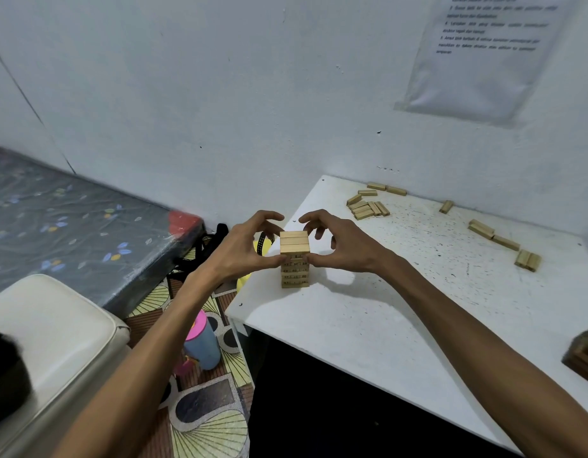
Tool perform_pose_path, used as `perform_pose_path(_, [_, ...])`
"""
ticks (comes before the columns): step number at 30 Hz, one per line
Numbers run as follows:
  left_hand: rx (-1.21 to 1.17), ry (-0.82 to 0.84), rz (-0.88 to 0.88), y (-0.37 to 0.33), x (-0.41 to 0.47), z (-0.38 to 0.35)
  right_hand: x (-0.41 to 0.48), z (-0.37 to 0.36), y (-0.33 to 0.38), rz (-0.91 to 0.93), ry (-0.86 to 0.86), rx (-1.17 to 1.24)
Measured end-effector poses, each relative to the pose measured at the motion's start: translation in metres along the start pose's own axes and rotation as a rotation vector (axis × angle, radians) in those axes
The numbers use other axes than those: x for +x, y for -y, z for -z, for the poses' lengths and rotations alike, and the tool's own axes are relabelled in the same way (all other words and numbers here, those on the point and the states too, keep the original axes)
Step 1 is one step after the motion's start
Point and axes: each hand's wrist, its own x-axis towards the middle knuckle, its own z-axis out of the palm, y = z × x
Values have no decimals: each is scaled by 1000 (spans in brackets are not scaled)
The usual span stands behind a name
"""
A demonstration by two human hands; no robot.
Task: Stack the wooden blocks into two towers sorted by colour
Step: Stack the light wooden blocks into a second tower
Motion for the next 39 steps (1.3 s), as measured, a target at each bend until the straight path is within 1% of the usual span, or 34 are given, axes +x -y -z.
perform_pose_path(9, [-2,10,-14,1,-3,-1,-3,2,3,-23,-5,-15])
perform_pose_path(16, [-6,-25,-43,-8,-1,5,-7,6,6,-38,-21,-28])
perform_pose_path(23, [91,-5,-55,-28,20,11,-17,25,12,-40,-55,-50])
perform_pose_path(26, [120,-2,-98,-46,32,9,-27,38,11,-64,-77,-70])
perform_pose_path(35, [153,100,-165,-96,65,-30,-74,73,0,-162,-188,-217])
perform_pose_path(39, [150,132,-194,-115,79,-62,-103,89,-12,-261,-227,-303])
